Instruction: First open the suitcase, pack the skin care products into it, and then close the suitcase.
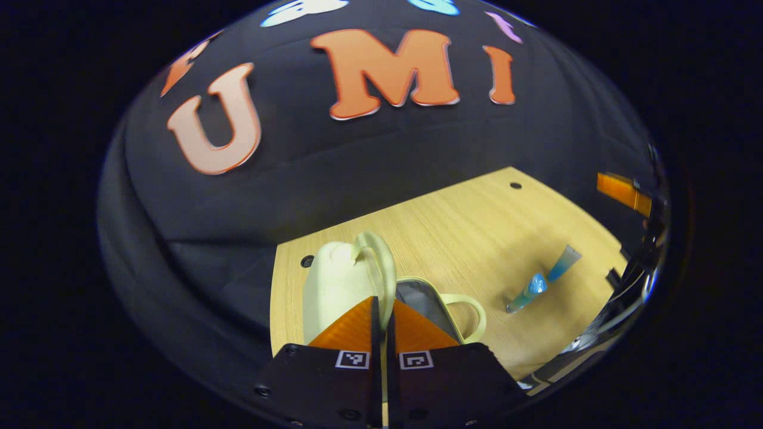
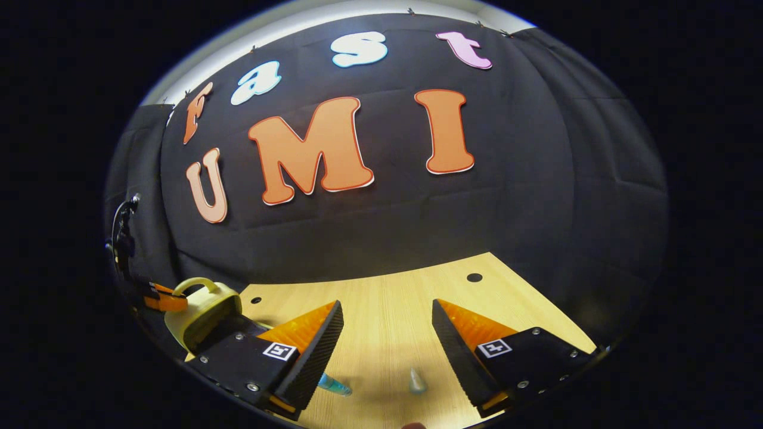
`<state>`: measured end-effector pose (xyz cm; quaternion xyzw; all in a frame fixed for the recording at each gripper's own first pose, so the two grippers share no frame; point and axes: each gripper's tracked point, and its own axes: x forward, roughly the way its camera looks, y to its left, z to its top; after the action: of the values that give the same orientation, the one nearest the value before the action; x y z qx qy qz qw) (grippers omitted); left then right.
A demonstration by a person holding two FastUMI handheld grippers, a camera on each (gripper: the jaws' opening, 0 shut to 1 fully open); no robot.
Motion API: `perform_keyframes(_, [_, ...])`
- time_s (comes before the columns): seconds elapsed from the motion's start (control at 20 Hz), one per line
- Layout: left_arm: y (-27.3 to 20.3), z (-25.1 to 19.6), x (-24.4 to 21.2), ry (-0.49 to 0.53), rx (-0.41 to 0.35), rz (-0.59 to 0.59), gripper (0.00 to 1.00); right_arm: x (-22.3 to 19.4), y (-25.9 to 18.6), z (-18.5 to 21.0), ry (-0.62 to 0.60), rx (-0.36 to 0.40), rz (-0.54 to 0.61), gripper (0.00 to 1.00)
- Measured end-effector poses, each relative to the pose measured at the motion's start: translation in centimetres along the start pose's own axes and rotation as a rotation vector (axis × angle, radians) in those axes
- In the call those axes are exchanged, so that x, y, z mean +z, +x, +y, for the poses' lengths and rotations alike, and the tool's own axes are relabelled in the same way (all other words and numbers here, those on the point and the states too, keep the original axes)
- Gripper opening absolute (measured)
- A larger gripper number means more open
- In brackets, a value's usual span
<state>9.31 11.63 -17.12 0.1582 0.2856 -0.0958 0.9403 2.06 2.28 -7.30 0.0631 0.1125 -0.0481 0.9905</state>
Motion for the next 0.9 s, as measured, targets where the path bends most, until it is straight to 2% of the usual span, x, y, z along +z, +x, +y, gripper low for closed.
perform_keyframes(0.25, [-2.4,10.7,-2.5,-0.067,0.017,-0.011,0.04,-0.3,-0.6,2.4,0.048,-0.007,-0.006,0.95])
perform_keyframes(0.4, [-2.3,16.4,-5.2,-0.147,0.019,-0.007,0.04,-0.4,-1.0,5.3,0.052,0.000,-0.012,0.95])
perform_keyframes(0.5, [-2.2,19.7,-7.0,-0.163,0.017,-0.005,0.02,-0.6,-1.2,7.3,0.043,0.005,-0.011,0.95])
perform_keyframes(0.65, [-0.8,23.5,-10.1,-0.185,0.047,0.017,0.02,-0.9,-1.6,10.3,0.042,0.026,0.004,0.95])
perform_keyframes(0.9, [2.2,28.2,-18.0,-0.298,0.089,0.104,0.02,-1.8,-1.6,12.8,0.055,0.028,0.032,0.95])
